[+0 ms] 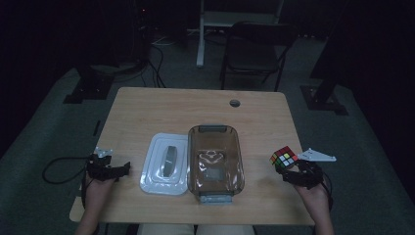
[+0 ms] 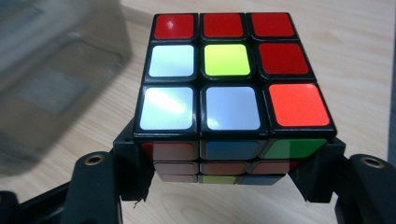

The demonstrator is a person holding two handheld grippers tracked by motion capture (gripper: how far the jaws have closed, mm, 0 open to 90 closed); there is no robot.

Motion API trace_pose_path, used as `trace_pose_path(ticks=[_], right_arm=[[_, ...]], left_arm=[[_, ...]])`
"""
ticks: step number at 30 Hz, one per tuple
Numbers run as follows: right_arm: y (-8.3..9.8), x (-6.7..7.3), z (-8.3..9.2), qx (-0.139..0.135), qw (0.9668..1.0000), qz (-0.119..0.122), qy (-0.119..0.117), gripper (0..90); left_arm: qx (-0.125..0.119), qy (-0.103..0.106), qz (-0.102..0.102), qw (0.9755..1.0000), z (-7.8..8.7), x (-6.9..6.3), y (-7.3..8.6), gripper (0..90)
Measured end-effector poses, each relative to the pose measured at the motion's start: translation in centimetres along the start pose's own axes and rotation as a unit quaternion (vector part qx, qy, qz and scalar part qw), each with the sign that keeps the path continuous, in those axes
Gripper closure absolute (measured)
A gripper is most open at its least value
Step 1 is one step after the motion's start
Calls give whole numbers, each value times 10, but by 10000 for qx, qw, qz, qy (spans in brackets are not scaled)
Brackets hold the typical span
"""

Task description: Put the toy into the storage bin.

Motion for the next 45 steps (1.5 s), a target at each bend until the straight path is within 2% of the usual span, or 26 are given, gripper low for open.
trace_pose_path(ticks=[8, 11, 18, 28, 34, 45], right_arm=[[-25, 16, 9, -150, 9990, 259, -319, 339], [-34, 23, 13, -292, 9976, 342, -526, 339], [-57, 42, 18, -413, 9940, 670, -766, 339], [-85, 77, 16, -461, 9833, 1254, -1233, 339], [-93, 94, 5, -363, 9765, 1500, -1502, 339], [-103, 122, -21, -16, 9636, 1850, -1928, 339]], left_arm=[[-1, 0, 0, 10000, 0, 0, 0, 6], [-1, 0, -1, 10000, 0, 0, 0, 6], [1, 0, -2, 10000, 0, 0, 0, 6], [0, 0, -1, 10000, 0, 0, 0, 6], [0, 0, -1, 10000, 0, 0, 0, 6], [0, 0, -1, 10000, 0, 0, 0, 6]])
Point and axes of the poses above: each handheld gripper's, and its own axes: z roughly backward along the jaws, y roughly out of its underside, x roughly to its left, the point moved 3 cm from there along -z, roughly forward along the jaws
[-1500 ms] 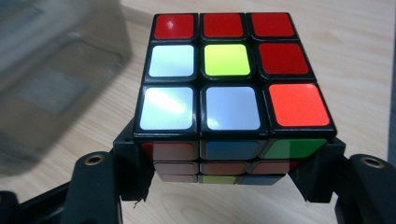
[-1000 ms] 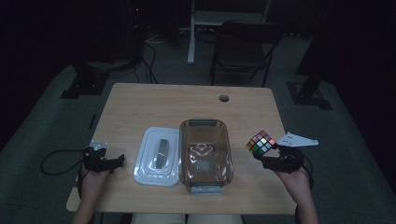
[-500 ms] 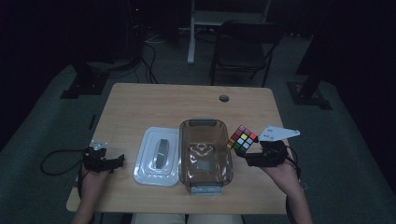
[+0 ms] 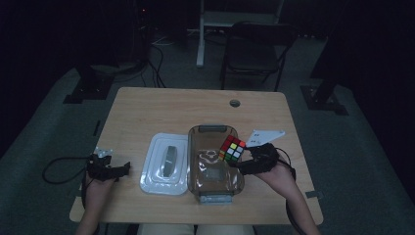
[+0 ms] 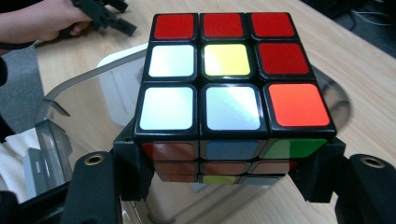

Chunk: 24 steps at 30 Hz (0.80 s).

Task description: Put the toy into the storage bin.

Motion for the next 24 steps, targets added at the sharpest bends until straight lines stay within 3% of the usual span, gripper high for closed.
trace_pose_path(ticks=[15, 24], right_arm=[[-3, 12, -33, 486, 9978, 248, -374, 338], [0, 25, -43, 947, 9910, 581, -749, 338]], left_arm=[[-5, 1, 5, 10000, 0, 0, 0, 6], [-3, 1, 2, 10000, 0, 0, 0, 6]])
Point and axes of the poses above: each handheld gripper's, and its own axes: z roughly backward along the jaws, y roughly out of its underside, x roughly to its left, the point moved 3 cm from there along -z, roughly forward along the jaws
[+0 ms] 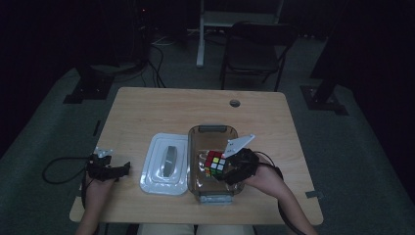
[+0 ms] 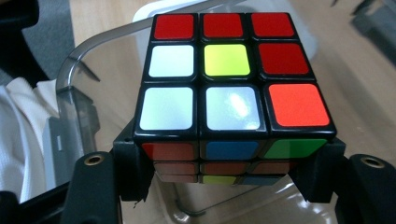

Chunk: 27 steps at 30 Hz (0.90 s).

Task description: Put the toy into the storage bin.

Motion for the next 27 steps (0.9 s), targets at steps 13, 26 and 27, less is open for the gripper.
trace_pose_path(ticks=[13, 26, 27], right_arm=[[-1, 6, -22, 668, 9971, 326, -168, 338], [-14, 6, -47, 1246, 9897, 690, -142, 340], [-15, 6, -49, 1276, 9891, 727, -119, 340]], left_arm=[[-2, -1, 4, 10000, 0, 0, 0, 6], [-2, -1, 4, 10000, 0, 0, 0, 6], [1, 0, -1, 10000, 0, 0, 0, 6]])
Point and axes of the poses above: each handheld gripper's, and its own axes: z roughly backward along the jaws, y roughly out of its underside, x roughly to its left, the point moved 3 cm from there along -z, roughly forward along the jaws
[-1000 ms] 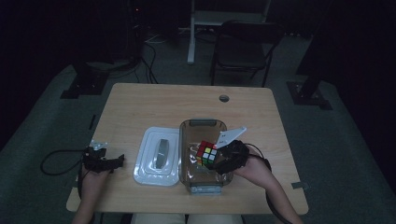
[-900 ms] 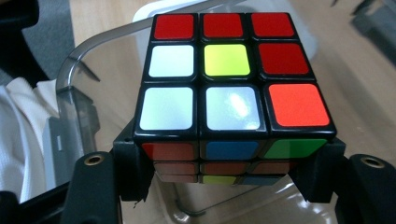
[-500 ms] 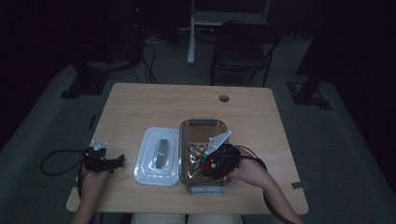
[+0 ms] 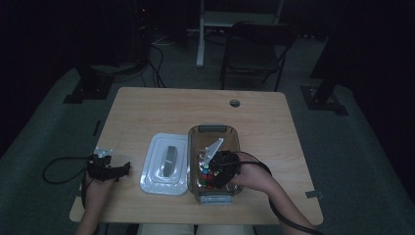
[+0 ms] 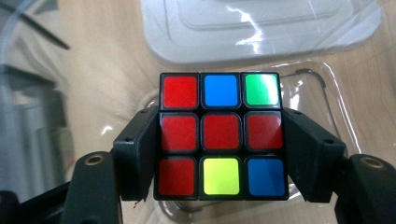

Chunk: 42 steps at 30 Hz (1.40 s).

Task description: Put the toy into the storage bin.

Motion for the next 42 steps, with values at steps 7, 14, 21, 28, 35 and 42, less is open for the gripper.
trace_pose_path(ticks=[7, 14, 21, 28, 35, 42], right_arm=[[-10, -1, -9, 291, 9994, 189, 20, 340], [-14, -1, -19, 813, 9963, 283, -28, 340], [-13, 1, -24, 1129, 9927, 354, -217, 339], [-12, 1, -26, 1220, 9916, 373, -193, 337], [-11, -1, -25, 1142, 9925, 333, -298, 323], [-12, -4, -10, 630, 9975, 125, -287, 291]], left_arm=[[-3, -1, 3, 10000, 0, 0, 0, 6], [-1, 0, 2, 10000, 0, 0, 0, 6], [-3, 0, 3, 10000, 0, 0, 0, 6], [-1, 0, 1, 10000, 0, 0, 0, 6], [-2, 2, 3, 10000, 0, 0, 0, 6], [-2, 2, 2, 10000, 0, 0, 0, 6]])
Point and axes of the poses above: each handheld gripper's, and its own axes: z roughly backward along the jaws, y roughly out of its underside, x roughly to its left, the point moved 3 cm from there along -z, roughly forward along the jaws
